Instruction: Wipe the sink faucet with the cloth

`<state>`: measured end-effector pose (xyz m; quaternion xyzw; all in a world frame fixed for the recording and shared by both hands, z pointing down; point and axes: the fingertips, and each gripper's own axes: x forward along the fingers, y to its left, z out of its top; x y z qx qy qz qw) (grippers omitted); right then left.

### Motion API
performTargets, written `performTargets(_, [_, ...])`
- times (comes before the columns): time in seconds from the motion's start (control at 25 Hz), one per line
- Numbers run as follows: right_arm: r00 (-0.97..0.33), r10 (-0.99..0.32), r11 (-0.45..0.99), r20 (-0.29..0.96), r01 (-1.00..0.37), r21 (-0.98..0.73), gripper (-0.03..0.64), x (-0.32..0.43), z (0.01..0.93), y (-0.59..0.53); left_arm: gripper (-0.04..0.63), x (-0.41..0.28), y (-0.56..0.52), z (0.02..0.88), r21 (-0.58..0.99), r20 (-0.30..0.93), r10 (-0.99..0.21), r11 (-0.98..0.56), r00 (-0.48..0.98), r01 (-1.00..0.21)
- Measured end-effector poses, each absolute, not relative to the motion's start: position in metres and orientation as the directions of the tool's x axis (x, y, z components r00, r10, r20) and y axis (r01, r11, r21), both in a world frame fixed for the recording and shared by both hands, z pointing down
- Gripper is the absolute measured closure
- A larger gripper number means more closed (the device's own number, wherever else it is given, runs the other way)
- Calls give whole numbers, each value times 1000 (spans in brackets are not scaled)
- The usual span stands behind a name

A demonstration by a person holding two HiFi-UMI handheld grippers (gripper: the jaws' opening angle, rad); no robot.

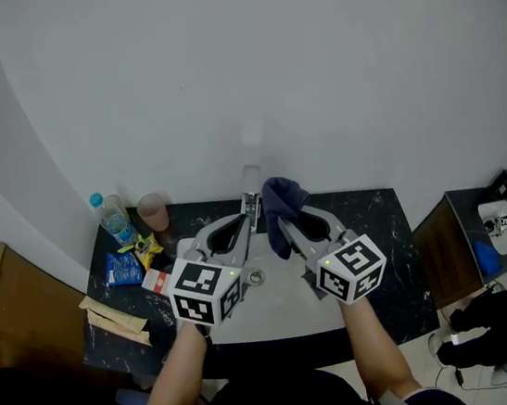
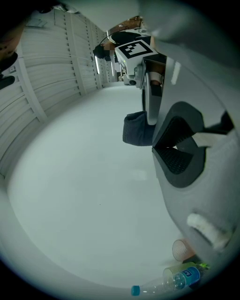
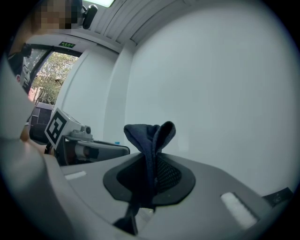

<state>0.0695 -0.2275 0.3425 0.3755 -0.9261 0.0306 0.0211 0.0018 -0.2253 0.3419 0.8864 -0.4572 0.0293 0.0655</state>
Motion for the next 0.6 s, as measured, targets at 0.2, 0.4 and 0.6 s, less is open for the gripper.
performTargets(0.2, [-717, -694, 716, 68, -697, -42, 568, 69, 344, -226, 594, 1, -224, 342, 90, 116, -809, -569, 576, -817])
performTargets(0.4, [-718, -692, 718, 70, -695, -39, 568, 69, 343, -224, 594, 0, -222, 342, 91, 120, -809, -568, 575, -818])
performTargets(0.6, [-720, -690, 719, 72, -693, -39, 568, 68, 342, -222, 594, -1, -221, 342, 93, 121, -809, -568, 575, -818])
